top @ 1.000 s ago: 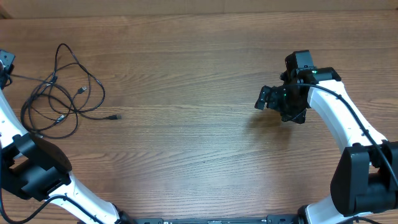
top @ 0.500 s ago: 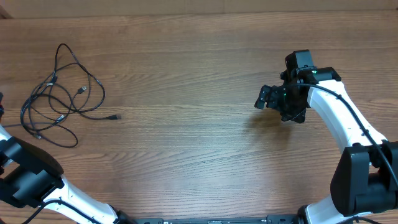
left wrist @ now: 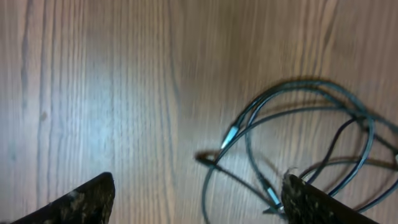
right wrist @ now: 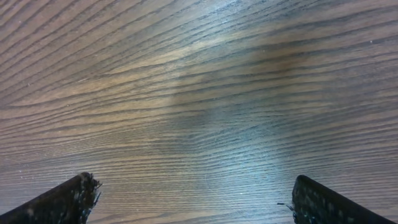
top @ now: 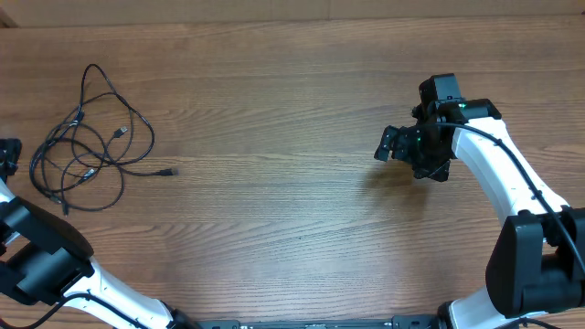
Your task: Untangle cables
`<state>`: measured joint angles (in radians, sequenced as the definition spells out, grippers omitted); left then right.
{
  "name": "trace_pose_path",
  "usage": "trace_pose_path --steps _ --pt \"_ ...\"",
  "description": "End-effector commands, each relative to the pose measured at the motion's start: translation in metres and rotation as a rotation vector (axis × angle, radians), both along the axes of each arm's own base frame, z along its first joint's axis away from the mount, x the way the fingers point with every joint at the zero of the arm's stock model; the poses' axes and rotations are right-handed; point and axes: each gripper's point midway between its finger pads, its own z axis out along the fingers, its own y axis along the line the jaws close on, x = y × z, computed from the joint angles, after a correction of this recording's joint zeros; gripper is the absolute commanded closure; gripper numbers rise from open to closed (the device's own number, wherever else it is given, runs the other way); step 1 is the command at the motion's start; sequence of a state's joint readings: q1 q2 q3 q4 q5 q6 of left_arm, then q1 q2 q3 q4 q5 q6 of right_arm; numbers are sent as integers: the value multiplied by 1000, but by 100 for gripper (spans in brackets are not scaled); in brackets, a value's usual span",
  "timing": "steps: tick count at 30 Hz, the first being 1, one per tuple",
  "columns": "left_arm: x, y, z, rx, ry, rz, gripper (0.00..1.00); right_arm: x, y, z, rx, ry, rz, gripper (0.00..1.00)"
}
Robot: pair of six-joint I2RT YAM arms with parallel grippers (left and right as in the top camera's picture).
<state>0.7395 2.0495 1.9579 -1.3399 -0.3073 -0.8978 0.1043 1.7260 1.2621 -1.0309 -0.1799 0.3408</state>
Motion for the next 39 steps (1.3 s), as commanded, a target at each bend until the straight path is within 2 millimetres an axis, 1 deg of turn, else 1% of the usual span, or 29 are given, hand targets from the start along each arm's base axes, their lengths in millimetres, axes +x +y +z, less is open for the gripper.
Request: trace_pose_path --steps 1,2,3,4,5,6,7,8,9,11,12,15,18,20,22,24,29,31,32,34,36,37,39 --pt "1 -12 0 -30 17 -37 17 3 0 6 11 -23 -3 1" --pt "3 -17 -1 -53 8 -44 21 3 1 6 11 -23 -3 1" --pt "9 -24 -3 -85 -12 -68 23 3 1 6 11 -23 -2 1" --pt "19 -33 -5 -123 -35 -130 26 4 0 6 11 -23 -3 1" --pt "32 -47 -6 -158 -48 -234 27 4 1 7 11 -26 -3 1" --pt "42 -59 -7 -168 -33 -332 41 4 1 7 11 -27 -3 1" --pt "53 -71 -7 -159 -10 -431 65 4 1 7 11 -26 -3 1" --pt "61 -77 -7 -152 -8 -485 81 4 1 7 11 -26 -3 1" --pt "75 -86 -10 -136 -10 -563 96 4 1 7 11 -26 -2 1" --pt "86 -95 -21 -126 -14 -609 96 4 1 6 11 -23 -2 1" --pt "88 -98 -26 -129 -13 -614 96 3 0 6 11 -22 -2 1" --pt "85 -100 -47 -137 3 -614 96 3 0 6 10 -23 -2 1" --pt "83 -97 -56 -131 10 -608 96 4 0 6 10 -23 -2 1" --pt "83 -93 -70 -110 15 -604 96 3 0 6 10 -23 -2 1" --pt "83 -86 -79 -85 16 -595 96 3 0 6 10 -22 -2 1" --pt "82 -80 -84 -71 4 -581 96 3 0 6 10 -22 -2 1" --pt "72 -45 -86 -30 -35 -504 96 3 0 6 10 -23 -2 1" --pt "63 -30 -93 -28 -37 -464 96 3 0 6 10 -22 -2 1" --pt "58 -26 -98 -34 -33 -451 96 3 0 6 10 -23 -2 1" --pt "51 -24 -113 -67 -18 -436 96 3 0 6 10 -23 -2 1" --pt "46 -29 -131 -114 15 -438 96 3 0 6 11 -22 -3 1" --pt "45 -31 -134 -126 20 -440 96 3 0 6 11 -22 -3 1" --pt "44 -33 -135 -134 22 -441 96 2 0 6 10 -18 -2 1"
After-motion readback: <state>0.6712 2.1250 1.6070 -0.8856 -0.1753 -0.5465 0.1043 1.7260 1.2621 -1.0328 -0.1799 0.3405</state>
